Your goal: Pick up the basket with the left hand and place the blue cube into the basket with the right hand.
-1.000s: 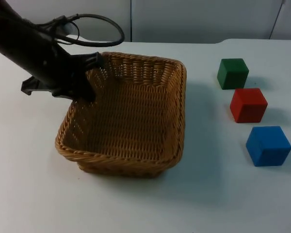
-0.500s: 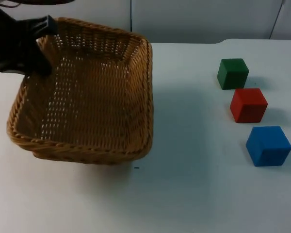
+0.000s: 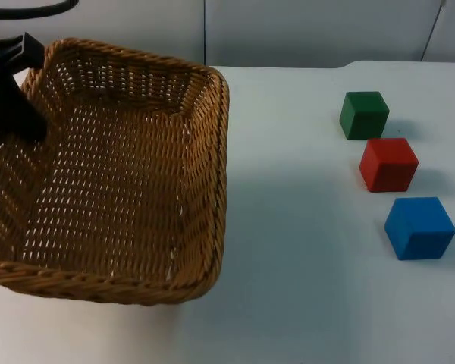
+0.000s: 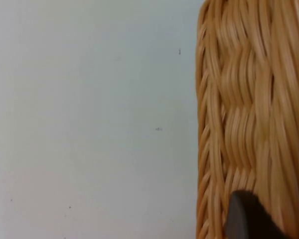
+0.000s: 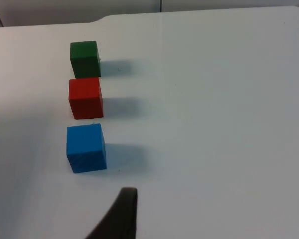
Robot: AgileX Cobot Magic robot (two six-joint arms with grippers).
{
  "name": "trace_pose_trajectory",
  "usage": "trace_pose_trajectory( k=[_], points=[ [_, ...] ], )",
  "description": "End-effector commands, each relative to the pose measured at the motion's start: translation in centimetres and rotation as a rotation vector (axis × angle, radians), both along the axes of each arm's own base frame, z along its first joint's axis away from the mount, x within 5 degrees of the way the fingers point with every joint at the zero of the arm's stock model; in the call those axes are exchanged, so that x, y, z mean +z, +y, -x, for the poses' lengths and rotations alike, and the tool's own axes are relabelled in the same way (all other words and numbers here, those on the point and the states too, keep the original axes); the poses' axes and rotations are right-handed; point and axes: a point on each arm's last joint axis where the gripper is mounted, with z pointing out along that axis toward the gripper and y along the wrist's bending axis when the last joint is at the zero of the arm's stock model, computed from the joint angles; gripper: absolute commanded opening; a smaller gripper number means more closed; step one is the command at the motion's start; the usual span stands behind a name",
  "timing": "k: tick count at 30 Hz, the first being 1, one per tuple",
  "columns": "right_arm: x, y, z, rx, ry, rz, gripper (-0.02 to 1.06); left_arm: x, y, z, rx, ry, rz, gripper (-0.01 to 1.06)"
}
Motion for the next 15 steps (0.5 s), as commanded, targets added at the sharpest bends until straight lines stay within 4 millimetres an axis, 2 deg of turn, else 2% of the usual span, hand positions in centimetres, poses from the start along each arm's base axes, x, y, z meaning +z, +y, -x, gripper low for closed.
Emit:
trace_pose_trajectory(
  k=[1,9,15],
  points=[
    [-0.1,-0.1,-0.1,-0.006,-0.008,0.005,1.03,0.5,-0.1,0.2,0.024,-0.002,0.048,0.0],
    [-0.1,0.0,0.0,-0.004,-0.007,0.005,1.03,0.8,-0.3,0.2,0.043,0.002,0.085,0.0],
    [0.1,0.4,0.0,0.047,-0.014,0.01,1.03,1.2,0.8,0.2,0.061,0.0,0.16,0.0]
  ],
)
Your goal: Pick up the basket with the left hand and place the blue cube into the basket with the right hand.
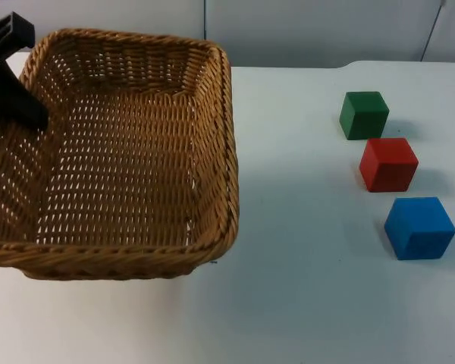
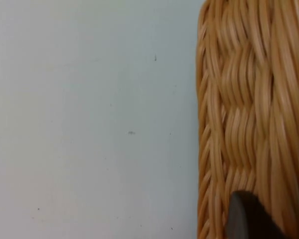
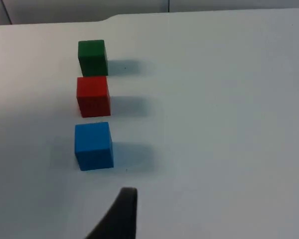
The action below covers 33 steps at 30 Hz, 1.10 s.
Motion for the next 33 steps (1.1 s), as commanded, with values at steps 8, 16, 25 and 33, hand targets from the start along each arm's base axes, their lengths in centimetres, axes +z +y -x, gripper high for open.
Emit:
trace_pose_trajectory(
  k=[8,16,25,33],
  points=[
    [2.7,0.6,1.1,0.067,-0.127,0.001,1.02,0.6,0.6,0.3,0.0,0.001,0.054,0.0],
    [6.7,0.8,-1.9,0.121,-0.075,0.056,1.0,0.6,0.6,0.3,-0.002,-0.002,0.053,0.0],
    [7.1,1.4,-11.3,0.163,0.189,-0.07,0.97,0.7,0.5,0.4,-0.018,0.007,0.066,0.0],
    [1.5,1.5,-20.6,0.118,0.487,-0.18,0.94,0.7,0.5,0.4,-0.013,0.005,0.062,0.0]
  ],
)
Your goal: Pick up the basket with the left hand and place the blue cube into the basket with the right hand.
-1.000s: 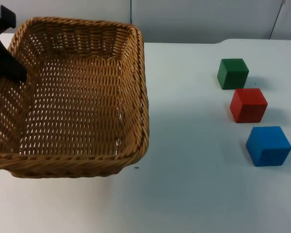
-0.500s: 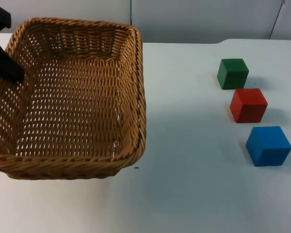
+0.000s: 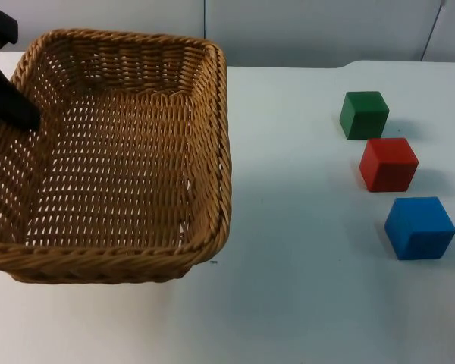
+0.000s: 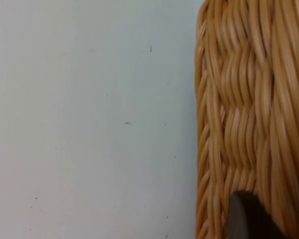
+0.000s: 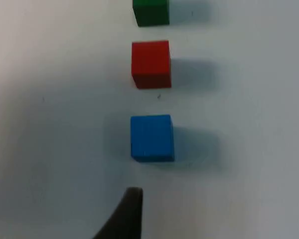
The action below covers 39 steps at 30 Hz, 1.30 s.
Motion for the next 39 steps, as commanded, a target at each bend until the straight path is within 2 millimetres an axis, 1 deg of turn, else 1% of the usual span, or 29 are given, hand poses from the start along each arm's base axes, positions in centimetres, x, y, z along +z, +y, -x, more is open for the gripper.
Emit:
trace_pose_trajectory(
  k=[1,2,4,6,7,10,11,12,15,16,18,20,21,25,26,27,31,32,36,39],
  points=[
    [-2.3,0.2,-2.9,-0.021,0.084,-0.049,0.94,0.5,-0.1,0.1,0.009,-0.009,0.031,0.0],
    [-2.3,0.2,-2.9,-0.021,0.084,-0.049,0.94,0.5,-0.1,0.1,0.009,-0.009,0.031,0.0],
    [-4.1,0.5,-4.5,-0.023,0.143,-0.063,0.94,0.5,-0.1,0.1,0.009,-0.009,0.031,0.0],
    [-5.6,1.2,-5.8,-0.023,0.181,-0.066,0.94,0.5,-0.1,0.0,0.011,-0.01,0.03,0.0],
    [-5.6,1.2,-5.8,-0.023,0.181,-0.066,0.94,0.5,-0.1,0.0,0.011,-0.01,0.03,0.0],
    [-7.4,3.4,-7.3,-0.033,0.17,-0.032,0.94,0.5,0.0,0.0,0.017,-0.014,0.024,0.0],
    [-7.4,3.4,-7.3,-0.033,0.17,-0.032,0.94,0.5,0.0,0.0,0.017,-0.014,0.024,0.0],
    [-7.8,4.1,-7.6,-0.029,0.16,-0.003,0.94,0.5,0.0,0.0,0.017,-0.014,0.024,0.0],
    [-9.5,5.4,-8.2,-0.106,0.183,0.071,0.94,0.5,0.0,0.0,0.016,-0.013,0.025,0.0],
    [-9.5,5.4,-8.2,-0.106,0.183,0.071,0.94,0.5,0.0,0.0,0.016,-0.013,0.025,0.0],
    [-11.0,6.6,-8.7,-0.108,0.187,0.121,0.94,0.5,0.0,0.0,0.016,-0.013,0.025,0.0],
    [-12.1,7.4,-9.2,-0.102,0.183,0.13,0.94,0.5,0.0,0.0,0.013,-0.012,0.025,0.0],
    [-12.1,7.4,-9.2,-0.102,0.183,0.13,0.94,0.5,0.0,0.0,0.013,-0.012,0.025,0.0],
    [-14.2,8.1,-10.2,-0.116,0.184,0.08,0.94,0.5,0.0,0.1,0.005,-0.01,0.019,0.0],
    [-14.2,8.1,-10.2,-0.116,0.184,0.08,0.94,0.5,0.0,0.1,0.005,-0.01,0.019,0.0],
    [-14.7,8.3,-10.4,-0.125,0.188,0.068,0.94,0.5,0.0,0.1,0.003,-0.01,0.016,0.0],
    [-16.6,8.7,-11.2,-0.123,0.21,0.055,0.91,0.5,0.0,0.1,0.002,-0.01,0.016,0.0],
    [-16.6,8.7,-11.2,-0.123,0.21,0.055,0.91,0.5,0.0,0.1,0.002,-0.01,0.016,0.0],
    [-18.2,9.0,-12.3,-0.125,0.236,0.088,0.89,0.4,0.0,0.1,0.001,-0.009,0.014,0.0],
    [-18.7,9.2,-12.6,-0.11,0.23,0.086,0.89,0.4,0.0,0.1,-0.005,-0.015,0.008,0.0]
  ],
)
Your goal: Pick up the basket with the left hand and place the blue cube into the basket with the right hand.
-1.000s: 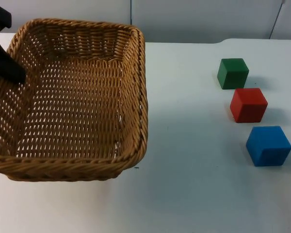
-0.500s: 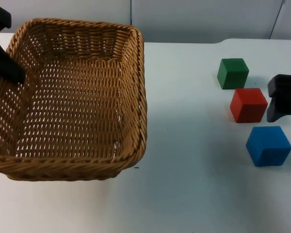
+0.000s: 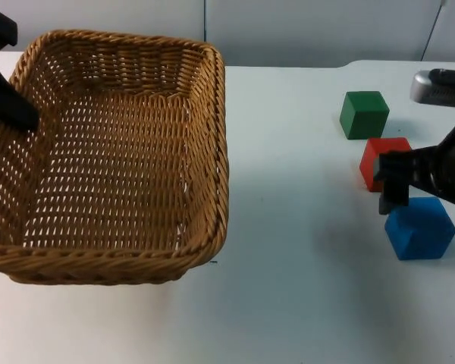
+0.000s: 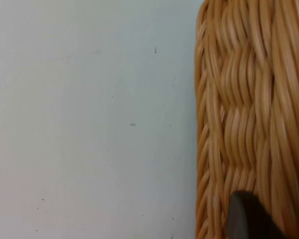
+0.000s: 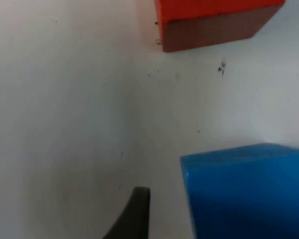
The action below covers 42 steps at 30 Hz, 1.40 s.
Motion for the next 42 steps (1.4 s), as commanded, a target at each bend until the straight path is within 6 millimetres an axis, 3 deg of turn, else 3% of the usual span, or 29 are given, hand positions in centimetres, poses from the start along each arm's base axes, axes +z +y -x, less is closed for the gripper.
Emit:
trace_pose_trajectory(
  k=[1,9,17,21,25,26,30,42],
  points=[
    [-0.4,0.4,-0.5,0.024,-0.02,-0.007,0.89,0.5,-0.1,0.1,-0.006,-0.013,0.019,0.0],
    [-2.1,0.5,-1.2,0.017,-0.005,-0.008,0.85,0.5,-0.1,0.1,-0.008,-0.014,0.018,0.0],
    [-2.3,0.7,-1.4,0.022,-0.014,-0.022,0.78,0.5,-0.1,0.1,-0.012,-0.016,0.015,0.0],
    [-2.3,0.7,-1.4,0.022,-0.014,-0.022,0.66,0.5,-0.1,0.1,-0.012,-0.016,0.015,0.0],
    [-2.3,0.7,-1.4,0.02,-0.013,-0.023,0.4,0.5,-0.1,0.1,-0.012,-0.016,0.015,0.0],
    [-2.3,0.7,-1.4,0.02,-0.013,-0.023,0.4,0.5,-0.1,0.1,-0.012,-0.016,0.015,0.0],
    [-2.3,0.7,-1.4,0.036,-0.014,-0.015,0.03,0.5,-0.1,0.1,-0.012,-0.016,0.015,0.0],
    [-2.1,0.7,-1.2,0.088,-0.004,0.026,0.0,0.5,-0.1,0.1,-0.008,-0.015,0.019,0.0]
  ],
)
